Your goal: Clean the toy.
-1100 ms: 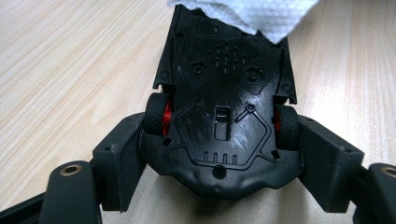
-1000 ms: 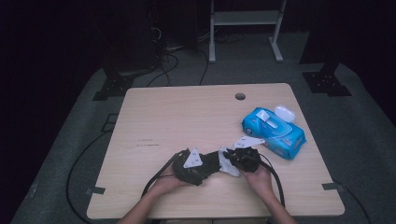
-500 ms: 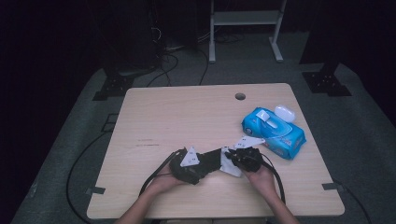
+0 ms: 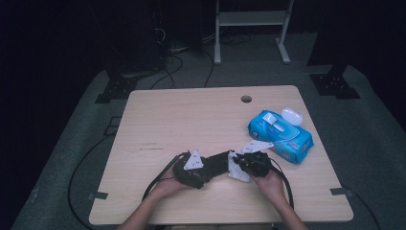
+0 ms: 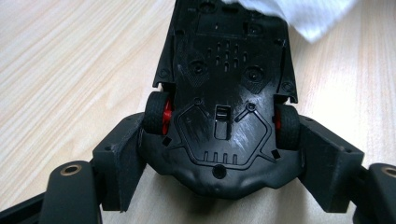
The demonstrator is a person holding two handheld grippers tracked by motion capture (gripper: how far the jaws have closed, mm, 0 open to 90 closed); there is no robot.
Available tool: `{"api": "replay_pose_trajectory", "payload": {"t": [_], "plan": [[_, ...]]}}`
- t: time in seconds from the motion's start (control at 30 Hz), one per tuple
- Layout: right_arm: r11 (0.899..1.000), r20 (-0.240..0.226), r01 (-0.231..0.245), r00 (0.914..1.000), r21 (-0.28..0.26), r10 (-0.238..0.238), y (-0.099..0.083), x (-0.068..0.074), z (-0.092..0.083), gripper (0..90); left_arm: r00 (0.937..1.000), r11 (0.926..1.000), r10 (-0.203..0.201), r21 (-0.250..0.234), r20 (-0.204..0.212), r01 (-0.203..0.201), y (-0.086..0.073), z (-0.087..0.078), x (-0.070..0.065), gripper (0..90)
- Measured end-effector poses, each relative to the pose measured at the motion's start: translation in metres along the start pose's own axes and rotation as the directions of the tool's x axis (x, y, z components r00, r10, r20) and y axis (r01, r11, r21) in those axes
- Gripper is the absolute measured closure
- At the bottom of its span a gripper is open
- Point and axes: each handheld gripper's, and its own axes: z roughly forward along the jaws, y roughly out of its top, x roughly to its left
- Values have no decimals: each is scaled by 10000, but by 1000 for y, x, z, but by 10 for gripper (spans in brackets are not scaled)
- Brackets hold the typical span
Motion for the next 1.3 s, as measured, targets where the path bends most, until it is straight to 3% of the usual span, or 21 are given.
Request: {"api": "replay_pose_trajectory", "payload": {"t": [0.07,0.23,0.37,0.5,0.6,0.7,0.83,0.93,1.03,1.07,1.17,1.23,1.27,1.3], "plan": [[9998,62,-191,9998,-11,191,-2,-6,-3,816,10000,10000,58,56,-33,-58,0,0,0,240],[9995,-133,315,9994,-9,-316,0,6,1,816,10000,10000,17,-3,-41,-17,1,0,-1,240],[9998,-214,145,9997,-97,-147,4,7,6,816,10000,10000,37,27,15,-37,2,0,-3,240],[9988,40,450,9990,-205,-450,6,8,8,817,9999,10000,72,-14,88,-72,3,1,-5,240],[9997,322,10,9995,-237,-2,4,-2,6,819,9999,10000,56,-20,142,-56,3,1,-4,239],[9993,369,-250,9990,-272,260,4,-5,3,818,9993,9996,294,14,219,-294,5,3,-9,239],[9983,-43,325,9995,-481,-328,10,9,6,816,9942,9951,966,154,475,-974,11,6,-19,240],[9971,144,672,9977,-366,-667,11,12,8,817,9954,9967,791,130,546,-799,11,6,-18,239],[9993,553,214,9983,-301,-197,6,0,1,818,9964,9980,619,81,574,-624,10,5,-16,239],[9996,639,-18,9979,-286,37,4,-6,-2,818,9962,9971,744,127,453,-750,9,5,-16,239],[9982,311,-471,9984,-365,482,0,-13,-5,818,9962,9974,706,129,500,-714,9,5,-14,240],[9988,218,-184,9996,-453,194,2,-4,-5,819,9971,9977,655,166,383,-662,8,5,-13,240],[9992,-110,-66,9999,-383,62,4,1,-3,818,9977,9979,600,205,315,-607,8,5,-12,240],[9993,-51,176,9998,-337,-178,5,5,-2,818,9985,9986,488,168,259,-492,7,4,-11,240]]}}
